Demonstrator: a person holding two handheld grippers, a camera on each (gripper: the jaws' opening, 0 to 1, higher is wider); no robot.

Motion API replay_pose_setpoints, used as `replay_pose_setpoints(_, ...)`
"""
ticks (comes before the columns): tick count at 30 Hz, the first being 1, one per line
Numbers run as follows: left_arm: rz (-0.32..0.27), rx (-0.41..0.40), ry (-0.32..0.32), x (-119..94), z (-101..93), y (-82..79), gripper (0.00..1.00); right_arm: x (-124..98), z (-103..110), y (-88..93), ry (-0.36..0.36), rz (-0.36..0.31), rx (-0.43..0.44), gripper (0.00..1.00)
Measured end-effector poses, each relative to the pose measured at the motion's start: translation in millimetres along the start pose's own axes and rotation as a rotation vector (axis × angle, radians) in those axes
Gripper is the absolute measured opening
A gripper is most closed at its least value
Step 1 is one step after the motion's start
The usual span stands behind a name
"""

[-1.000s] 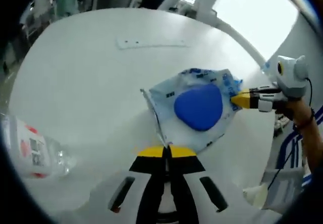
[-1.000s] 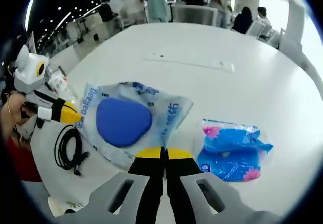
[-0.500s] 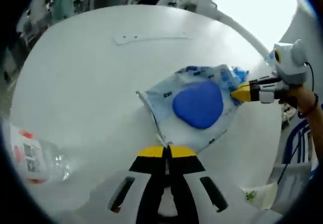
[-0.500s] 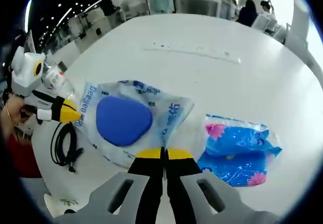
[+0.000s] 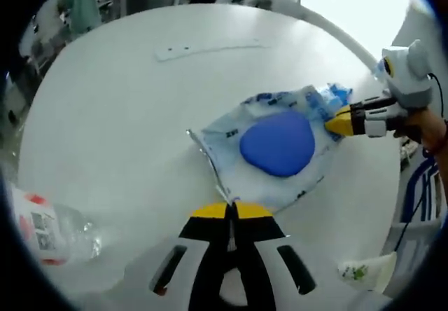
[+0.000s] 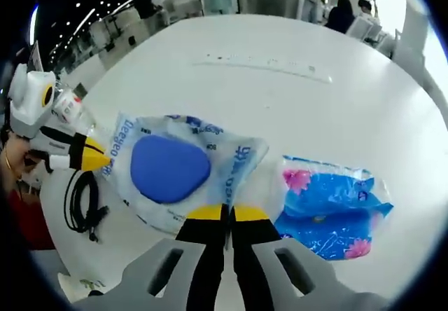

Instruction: Arrange the tabletop items into an orderly group along one side of the table until the central work area is clear of visible clutter.

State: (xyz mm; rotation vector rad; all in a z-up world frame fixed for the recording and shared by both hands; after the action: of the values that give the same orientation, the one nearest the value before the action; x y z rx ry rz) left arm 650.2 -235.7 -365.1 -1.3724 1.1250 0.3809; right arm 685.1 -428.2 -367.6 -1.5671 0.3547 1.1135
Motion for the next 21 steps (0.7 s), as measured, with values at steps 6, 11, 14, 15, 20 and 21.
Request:
replay_pose_setpoints(6, 0.004, 0.004, -0.013, 1, 1.3, 0.8, 0.00, 1, 1, -0.2, 0.013, 0.004, -0.025, 0.05)
replay_pose_setpoints(11, 0.018, 0.046, -0.036, 0, 3.2, 1.0, 0.00, -3, 5, 1.2, 0.012, 0.027, -0.008, 0.15)
replay_pose_setpoints(14, 0.009, 0.042, -0.037, 0, 3.8, -0.6, 0.00, -8, 5, -13.5, 0.037, -0.039, -0.082, 0.23)
replay_pose_setpoints(15, 0.011, 0.038, -0.035, 0, 3.6, 0.0, 0.00, -9, 6, -15.1, 0.033, -0.040, -0.094, 0.24)
replay_pose_setpoints(20, 0.010, 0.012, -0.035, 0, 2.4, 2.3, 0.00, -16, 12, -28.2, 0.012, -0.098, -0.091, 0.27)
replay_pose_setpoints(21, 0.017, 0.017, -0.029, -1, 1.5, 3.3, 0.00, -17, 13, -29.4, 0.009, -0.106, -0.094, 0.27)
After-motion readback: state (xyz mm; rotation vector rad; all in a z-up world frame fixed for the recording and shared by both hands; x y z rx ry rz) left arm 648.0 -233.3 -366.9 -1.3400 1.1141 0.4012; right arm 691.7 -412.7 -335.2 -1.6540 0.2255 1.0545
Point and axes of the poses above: the point that each gripper's makers call its tool centre point, and the gripper's own axes: x roughly forward along the fingers, z roughly to its left, y roughly out of its underside, the point moved 2 cm from there along -x, roughly backward along the fingers, and after that the axes turned 4 degrees about -z, right-handed, at the moved point
